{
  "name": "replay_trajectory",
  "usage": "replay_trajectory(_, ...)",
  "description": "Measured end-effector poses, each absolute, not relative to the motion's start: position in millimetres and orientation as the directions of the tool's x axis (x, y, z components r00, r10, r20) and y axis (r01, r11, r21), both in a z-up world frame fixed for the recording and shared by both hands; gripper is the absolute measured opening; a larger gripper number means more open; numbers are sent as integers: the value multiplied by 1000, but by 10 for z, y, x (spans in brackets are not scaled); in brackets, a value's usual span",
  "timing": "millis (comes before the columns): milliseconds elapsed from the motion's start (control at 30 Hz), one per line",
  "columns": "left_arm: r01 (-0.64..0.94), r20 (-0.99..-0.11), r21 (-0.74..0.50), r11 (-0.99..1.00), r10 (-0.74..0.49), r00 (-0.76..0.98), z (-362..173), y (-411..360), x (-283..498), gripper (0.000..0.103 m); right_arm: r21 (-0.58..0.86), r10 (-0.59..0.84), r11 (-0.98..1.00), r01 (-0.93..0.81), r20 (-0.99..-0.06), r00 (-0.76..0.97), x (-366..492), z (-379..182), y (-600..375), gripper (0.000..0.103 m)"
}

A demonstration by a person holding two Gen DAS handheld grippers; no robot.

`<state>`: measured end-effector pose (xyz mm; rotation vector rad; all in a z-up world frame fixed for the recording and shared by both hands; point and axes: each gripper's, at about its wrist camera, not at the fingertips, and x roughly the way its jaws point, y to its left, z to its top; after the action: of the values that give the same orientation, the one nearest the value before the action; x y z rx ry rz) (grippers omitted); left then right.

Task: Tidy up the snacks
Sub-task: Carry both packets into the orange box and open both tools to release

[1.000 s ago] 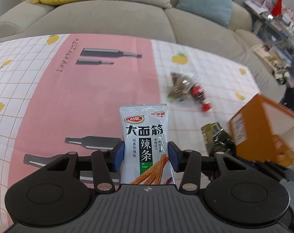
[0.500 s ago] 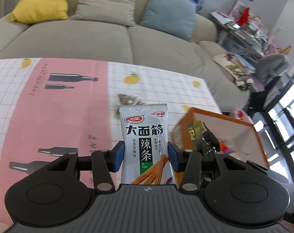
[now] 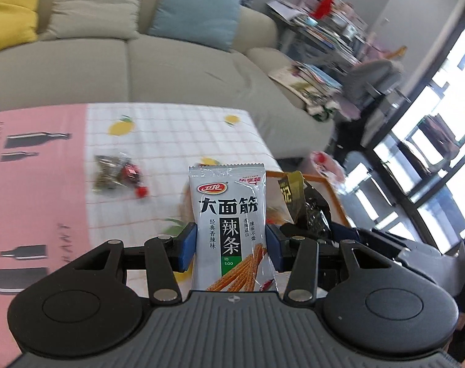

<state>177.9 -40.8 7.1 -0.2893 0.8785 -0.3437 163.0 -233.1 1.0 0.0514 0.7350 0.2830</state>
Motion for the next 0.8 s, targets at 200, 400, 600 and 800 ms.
replay_trajectory(200, 238, -721, -406, 882, -469, 510, -33, -777, 1975, 54, 93, 210, 974, -205, -705, 677, 1769, 8, -2697, 46)
replay_trajectory(400, 294, -753, -407, 865, -500, 427, -194, -1112, 2190, 54, 29, 148, 980, -196, -765, 627, 1960, -151, -2972, 46)
replay_trajectory(600, 313, -795, -388, 867, -487, 361, -411, -1386, 2380, 54, -6, 107, 981, -191, -810, 577, 2178, -354, -3170, 46)
replay_trajectory(800, 329, -834, -355, 875, -456, 312, -653, -1586, 2524, 54, -80, 54, 972, -221, -840, 540, 2316, -609, -3207, 46)
